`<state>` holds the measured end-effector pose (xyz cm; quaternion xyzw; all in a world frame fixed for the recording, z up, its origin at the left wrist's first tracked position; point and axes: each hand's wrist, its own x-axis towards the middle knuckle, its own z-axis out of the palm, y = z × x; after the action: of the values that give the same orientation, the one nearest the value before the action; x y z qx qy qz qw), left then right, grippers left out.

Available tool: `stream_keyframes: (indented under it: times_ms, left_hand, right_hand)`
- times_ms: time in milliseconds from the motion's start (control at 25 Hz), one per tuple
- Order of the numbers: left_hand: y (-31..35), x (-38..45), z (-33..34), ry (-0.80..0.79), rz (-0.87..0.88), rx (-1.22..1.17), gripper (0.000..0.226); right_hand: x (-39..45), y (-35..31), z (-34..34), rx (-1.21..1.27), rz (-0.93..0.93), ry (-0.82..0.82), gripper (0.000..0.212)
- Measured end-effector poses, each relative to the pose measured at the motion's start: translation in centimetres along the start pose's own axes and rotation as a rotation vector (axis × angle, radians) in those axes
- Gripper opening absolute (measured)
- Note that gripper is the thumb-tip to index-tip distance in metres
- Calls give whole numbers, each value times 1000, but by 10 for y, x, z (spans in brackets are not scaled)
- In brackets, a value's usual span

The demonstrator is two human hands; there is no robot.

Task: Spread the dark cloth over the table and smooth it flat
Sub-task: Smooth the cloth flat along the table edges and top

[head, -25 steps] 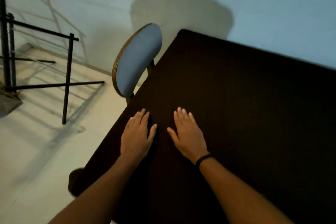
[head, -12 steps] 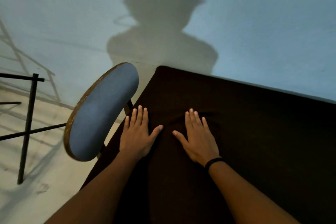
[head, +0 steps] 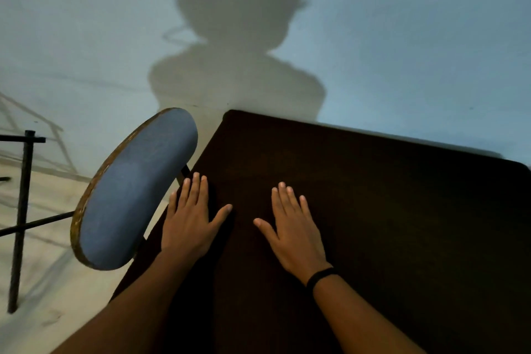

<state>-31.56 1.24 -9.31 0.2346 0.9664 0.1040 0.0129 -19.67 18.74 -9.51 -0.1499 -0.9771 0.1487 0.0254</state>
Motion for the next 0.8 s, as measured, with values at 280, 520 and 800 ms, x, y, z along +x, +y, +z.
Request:
stream_keyframes:
  times_ms: [280, 520, 800]
  left_hand:
    - [37, -54, 16, -111, 0, -3, 81]
    - [103, -131, 13, -105, 106, -87, 77]
    - [97, -170, 2, -271, 209, 138, 70]
  right_hand:
    - [-71, 20, -12, 11, 130, -86, 68]
    - [-150, 52, -18, -34, 234, -31, 67]
    - [-245, 129, -38, -108, 407, -22, 67]
